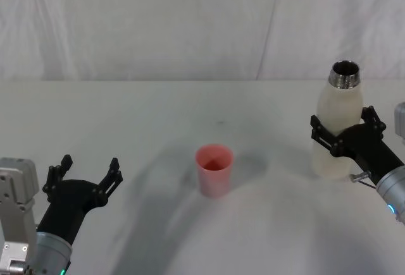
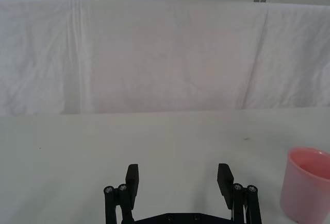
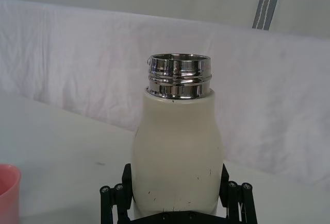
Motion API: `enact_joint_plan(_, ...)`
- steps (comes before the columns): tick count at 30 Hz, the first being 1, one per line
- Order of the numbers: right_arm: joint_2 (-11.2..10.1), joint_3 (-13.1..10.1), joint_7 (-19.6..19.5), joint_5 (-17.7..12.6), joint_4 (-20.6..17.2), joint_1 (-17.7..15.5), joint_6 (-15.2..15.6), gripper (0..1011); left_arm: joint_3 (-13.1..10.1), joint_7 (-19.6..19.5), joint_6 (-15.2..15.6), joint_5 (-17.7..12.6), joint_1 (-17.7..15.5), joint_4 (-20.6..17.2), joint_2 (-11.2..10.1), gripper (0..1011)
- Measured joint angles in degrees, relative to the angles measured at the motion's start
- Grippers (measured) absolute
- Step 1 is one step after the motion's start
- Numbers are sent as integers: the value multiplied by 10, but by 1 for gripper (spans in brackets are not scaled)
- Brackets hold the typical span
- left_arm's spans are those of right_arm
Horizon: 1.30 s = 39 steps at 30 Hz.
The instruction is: Grasp the thermos with one hand and pour water into the cup lid.
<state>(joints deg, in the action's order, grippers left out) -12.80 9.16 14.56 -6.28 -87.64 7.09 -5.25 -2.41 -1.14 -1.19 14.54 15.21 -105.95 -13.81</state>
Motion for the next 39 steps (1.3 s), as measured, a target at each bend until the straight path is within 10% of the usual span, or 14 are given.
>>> enact_joint_plan(39,23,4,7,-65,86,40,-29,955,0,0,0,0,0,0,0,1001)
